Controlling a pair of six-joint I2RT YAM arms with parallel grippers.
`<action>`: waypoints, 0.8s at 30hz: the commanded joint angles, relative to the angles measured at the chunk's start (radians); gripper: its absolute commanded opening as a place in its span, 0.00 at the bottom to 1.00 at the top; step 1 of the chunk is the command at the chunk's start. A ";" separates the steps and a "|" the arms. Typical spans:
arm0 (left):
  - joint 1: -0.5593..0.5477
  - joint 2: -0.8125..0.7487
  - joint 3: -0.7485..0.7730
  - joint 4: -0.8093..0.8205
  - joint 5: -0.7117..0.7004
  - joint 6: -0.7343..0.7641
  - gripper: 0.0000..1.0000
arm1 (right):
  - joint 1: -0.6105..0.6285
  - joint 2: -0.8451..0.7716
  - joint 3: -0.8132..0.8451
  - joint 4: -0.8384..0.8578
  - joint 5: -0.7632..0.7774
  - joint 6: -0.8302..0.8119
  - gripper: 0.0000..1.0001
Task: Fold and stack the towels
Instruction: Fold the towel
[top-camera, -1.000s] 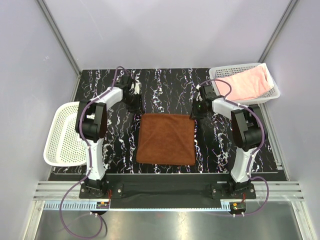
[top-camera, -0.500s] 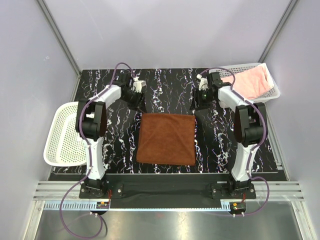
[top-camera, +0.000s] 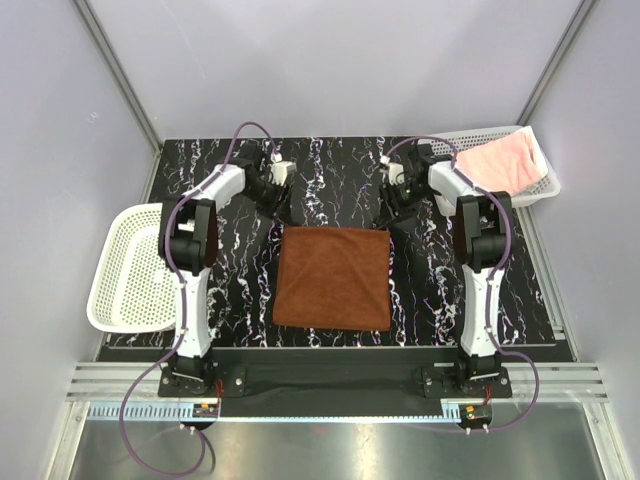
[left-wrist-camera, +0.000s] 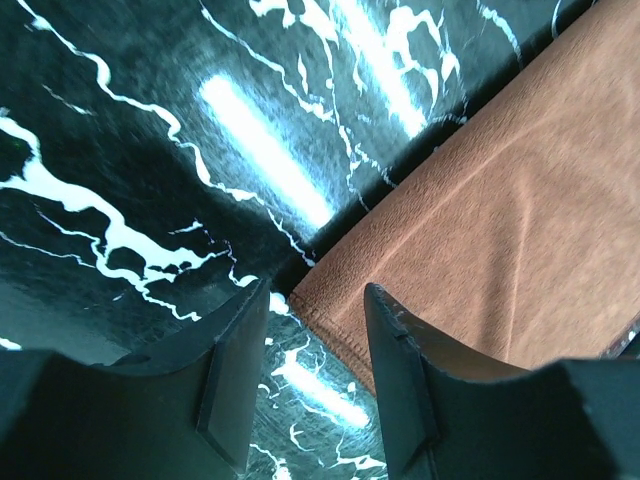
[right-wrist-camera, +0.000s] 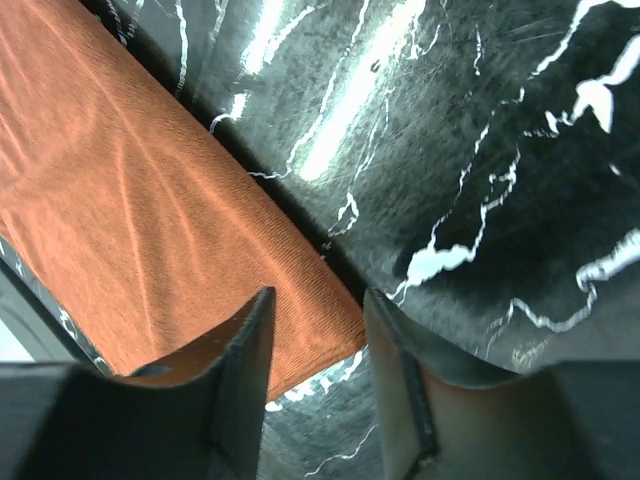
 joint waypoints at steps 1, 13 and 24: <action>-0.001 0.018 0.057 -0.043 0.018 0.075 0.47 | -0.006 0.054 0.073 -0.098 -0.054 -0.076 0.46; -0.001 0.094 0.134 -0.112 0.083 0.161 0.46 | -0.026 0.091 0.102 -0.158 -0.040 -0.145 0.50; -0.010 0.103 0.132 -0.138 0.074 0.194 0.38 | -0.032 0.131 0.158 -0.198 -0.061 -0.169 0.36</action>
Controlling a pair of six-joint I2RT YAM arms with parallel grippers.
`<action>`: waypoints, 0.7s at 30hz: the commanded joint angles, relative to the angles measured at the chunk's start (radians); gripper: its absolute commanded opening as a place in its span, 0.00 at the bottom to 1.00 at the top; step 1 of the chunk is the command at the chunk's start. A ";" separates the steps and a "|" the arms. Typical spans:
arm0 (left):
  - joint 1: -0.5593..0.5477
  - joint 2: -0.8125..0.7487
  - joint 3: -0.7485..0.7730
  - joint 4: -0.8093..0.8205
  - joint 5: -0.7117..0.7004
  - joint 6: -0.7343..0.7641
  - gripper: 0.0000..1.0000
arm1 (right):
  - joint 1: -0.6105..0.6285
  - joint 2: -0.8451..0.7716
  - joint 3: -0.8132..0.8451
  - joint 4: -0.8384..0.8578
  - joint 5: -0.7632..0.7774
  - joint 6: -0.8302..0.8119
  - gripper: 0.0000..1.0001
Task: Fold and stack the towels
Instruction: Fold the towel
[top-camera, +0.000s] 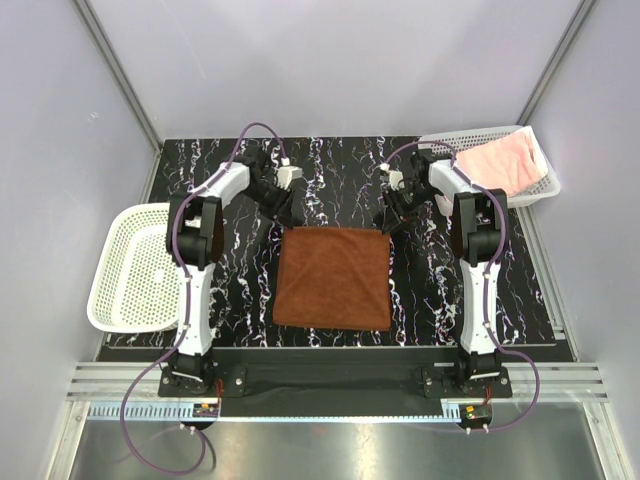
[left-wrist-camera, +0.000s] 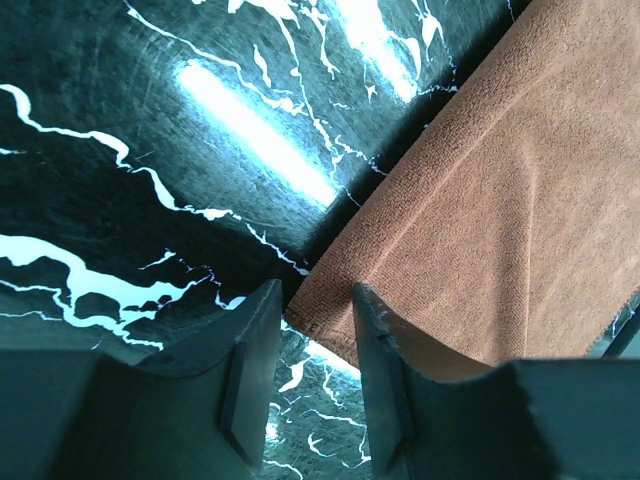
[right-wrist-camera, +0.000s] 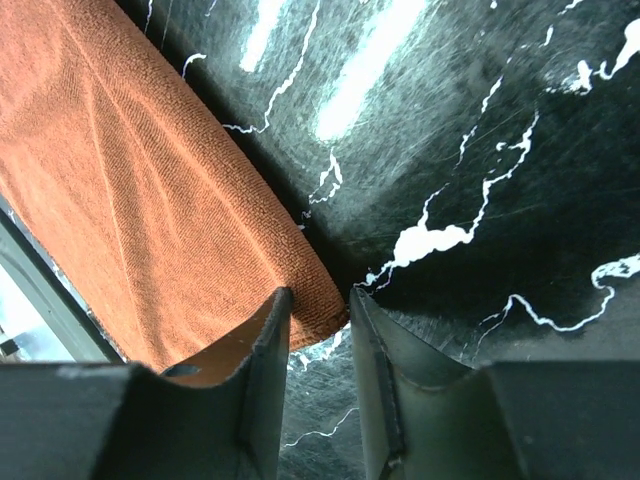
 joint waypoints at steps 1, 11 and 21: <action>-0.003 0.011 0.024 -0.007 0.014 0.038 0.37 | -0.006 0.023 0.055 -0.019 -0.016 -0.019 0.36; -0.004 0.027 0.044 -0.036 0.008 0.053 0.37 | -0.014 0.022 0.046 -0.018 -0.037 -0.029 0.36; -0.010 0.040 0.082 -0.062 0.020 0.055 0.00 | -0.017 -0.007 0.006 0.054 0.019 -0.003 0.00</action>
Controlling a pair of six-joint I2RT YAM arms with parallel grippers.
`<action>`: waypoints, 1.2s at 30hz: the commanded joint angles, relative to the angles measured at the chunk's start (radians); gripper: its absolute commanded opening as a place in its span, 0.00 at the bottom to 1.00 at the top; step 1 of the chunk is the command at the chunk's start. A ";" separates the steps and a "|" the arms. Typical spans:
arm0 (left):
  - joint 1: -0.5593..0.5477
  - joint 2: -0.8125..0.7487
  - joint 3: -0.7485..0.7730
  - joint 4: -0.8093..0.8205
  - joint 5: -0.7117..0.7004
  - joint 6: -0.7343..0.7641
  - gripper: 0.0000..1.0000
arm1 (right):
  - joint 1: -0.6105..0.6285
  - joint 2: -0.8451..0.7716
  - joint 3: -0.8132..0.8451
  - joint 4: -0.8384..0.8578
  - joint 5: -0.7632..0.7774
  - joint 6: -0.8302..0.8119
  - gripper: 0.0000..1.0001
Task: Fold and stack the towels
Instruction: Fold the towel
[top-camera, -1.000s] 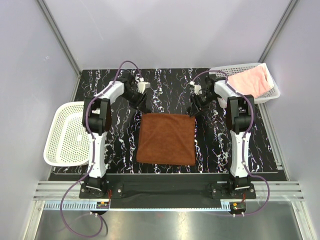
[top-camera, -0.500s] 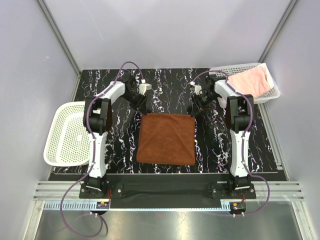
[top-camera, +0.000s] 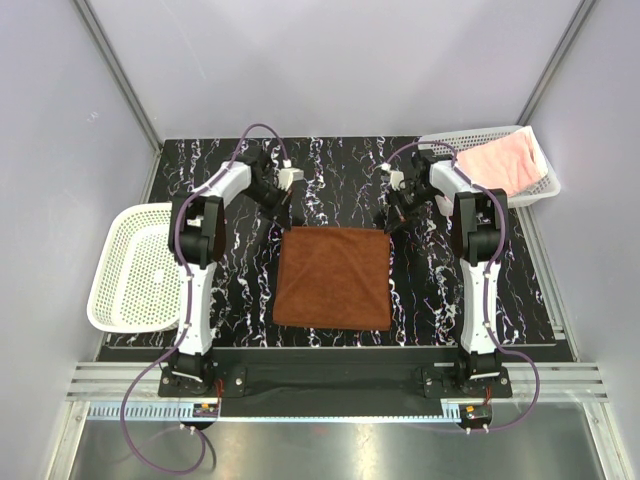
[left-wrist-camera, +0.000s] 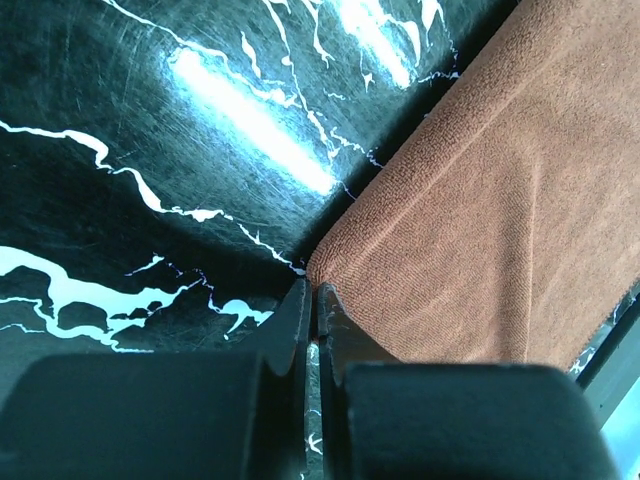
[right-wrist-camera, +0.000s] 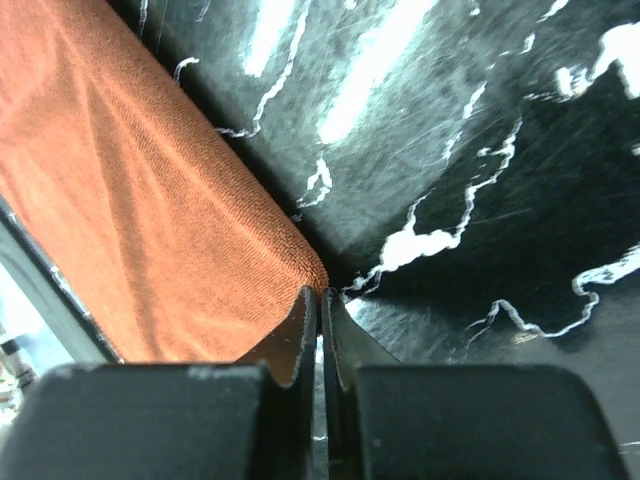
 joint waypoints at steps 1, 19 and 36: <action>-0.007 0.008 0.063 -0.030 0.011 0.021 0.00 | -0.006 -0.040 -0.021 0.083 0.049 0.023 0.00; -0.033 -0.457 0.260 0.009 -0.233 -0.037 0.00 | -0.012 -0.599 0.029 0.324 0.324 0.201 0.00; -0.209 -0.927 -0.087 -0.087 -0.350 -0.084 0.00 | 0.005 -1.208 -0.382 0.304 0.290 0.345 0.00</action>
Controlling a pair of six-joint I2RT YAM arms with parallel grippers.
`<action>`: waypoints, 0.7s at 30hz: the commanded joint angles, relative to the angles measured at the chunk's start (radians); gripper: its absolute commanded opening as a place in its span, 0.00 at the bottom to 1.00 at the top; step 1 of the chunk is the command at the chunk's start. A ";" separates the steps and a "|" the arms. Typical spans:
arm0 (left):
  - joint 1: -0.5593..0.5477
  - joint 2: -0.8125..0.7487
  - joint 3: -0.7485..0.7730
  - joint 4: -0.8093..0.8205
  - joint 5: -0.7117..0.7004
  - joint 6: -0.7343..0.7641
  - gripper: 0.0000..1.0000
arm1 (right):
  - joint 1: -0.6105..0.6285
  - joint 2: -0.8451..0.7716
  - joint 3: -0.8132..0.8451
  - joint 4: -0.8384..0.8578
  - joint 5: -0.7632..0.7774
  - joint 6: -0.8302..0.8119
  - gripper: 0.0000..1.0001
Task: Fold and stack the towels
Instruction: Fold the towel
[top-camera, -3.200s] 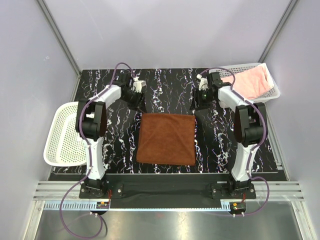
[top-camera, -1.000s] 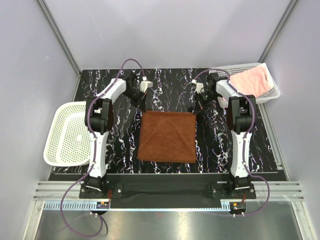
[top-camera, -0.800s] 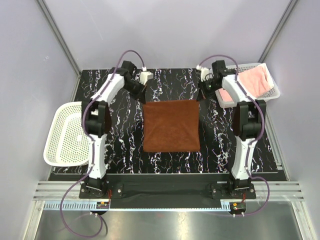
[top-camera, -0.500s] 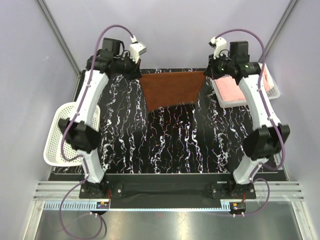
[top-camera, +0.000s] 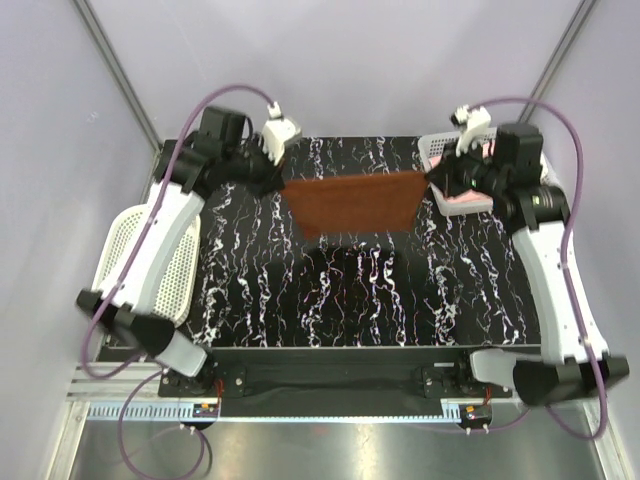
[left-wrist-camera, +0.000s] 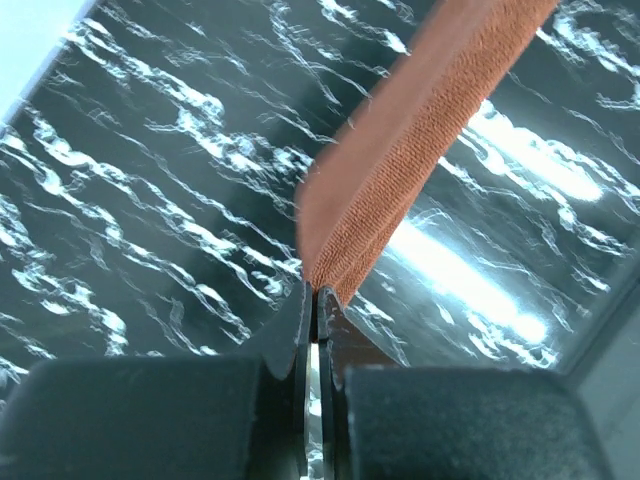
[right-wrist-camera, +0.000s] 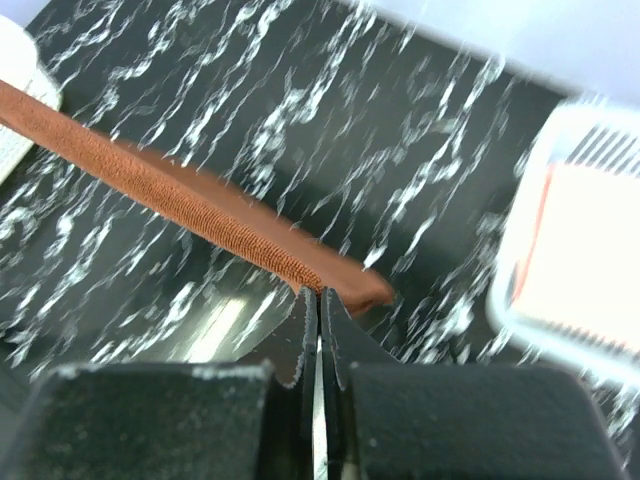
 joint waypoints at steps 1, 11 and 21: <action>-0.062 -0.181 -0.120 -0.025 -0.068 -0.046 0.00 | 0.001 -0.187 -0.089 -0.044 0.032 0.126 0.00; -0.125 -0.509 -0.576 0.057 0.015 -0.141 0.00 | 0.015 -0.552 -0.436 -0.084 -0.105 0.313 0.00; -0.115 -0.269 -0.656 0.196 -0.079 -0.138 0.00 | 0.015 -0.297 -0.510 0.207 -0.044 0.341 0.00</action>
